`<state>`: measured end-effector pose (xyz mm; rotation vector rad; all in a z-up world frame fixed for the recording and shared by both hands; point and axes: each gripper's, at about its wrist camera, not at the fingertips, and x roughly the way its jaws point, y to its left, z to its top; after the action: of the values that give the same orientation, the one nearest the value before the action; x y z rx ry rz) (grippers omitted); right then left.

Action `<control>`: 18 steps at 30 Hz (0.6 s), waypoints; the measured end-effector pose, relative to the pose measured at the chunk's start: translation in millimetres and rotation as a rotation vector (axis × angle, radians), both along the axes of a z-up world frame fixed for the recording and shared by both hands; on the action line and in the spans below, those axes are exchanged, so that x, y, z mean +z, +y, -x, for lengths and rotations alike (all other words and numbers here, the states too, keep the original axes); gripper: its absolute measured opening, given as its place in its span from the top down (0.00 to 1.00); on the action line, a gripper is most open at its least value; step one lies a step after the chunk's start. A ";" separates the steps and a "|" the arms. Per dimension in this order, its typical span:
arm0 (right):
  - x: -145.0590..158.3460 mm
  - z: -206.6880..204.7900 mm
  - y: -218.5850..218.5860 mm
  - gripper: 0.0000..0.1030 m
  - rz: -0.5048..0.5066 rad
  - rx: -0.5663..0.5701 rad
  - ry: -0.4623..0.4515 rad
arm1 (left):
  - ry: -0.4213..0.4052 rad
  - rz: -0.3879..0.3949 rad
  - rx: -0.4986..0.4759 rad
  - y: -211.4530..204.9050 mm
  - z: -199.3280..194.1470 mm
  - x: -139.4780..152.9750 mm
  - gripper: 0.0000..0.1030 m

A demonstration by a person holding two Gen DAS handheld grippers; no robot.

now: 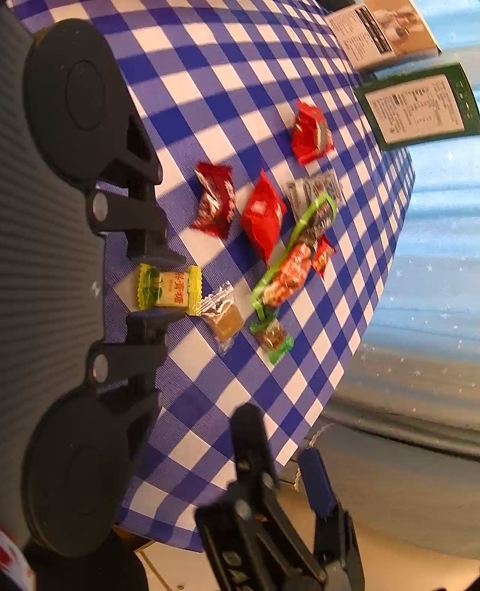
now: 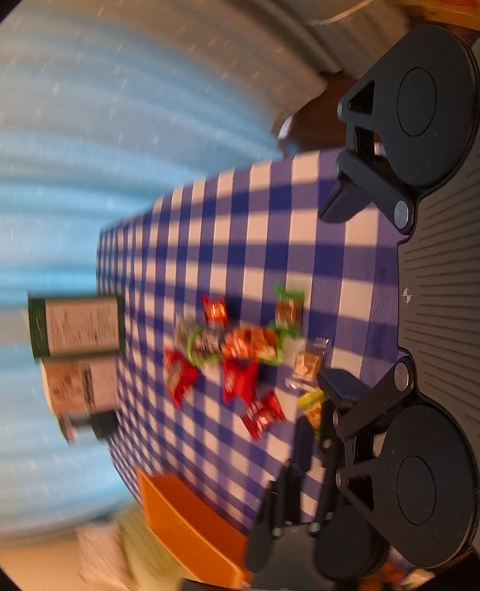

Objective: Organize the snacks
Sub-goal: 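Grasp the yellow-green candy with the left tool while the right tool grasps the clear brown candy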

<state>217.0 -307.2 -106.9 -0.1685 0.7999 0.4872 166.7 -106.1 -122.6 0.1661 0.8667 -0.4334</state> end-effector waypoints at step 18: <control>-42.2 -26.9 93.9 0.46 0.137 0.555 0.061 | -0.022 0.006 0.123 61.4 26.6 0.7 0.83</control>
<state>243.9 -213.3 -149.1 -0.5118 0.8449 0.9644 140.1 -44.7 -121.9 0.1111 0.8487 -0.3190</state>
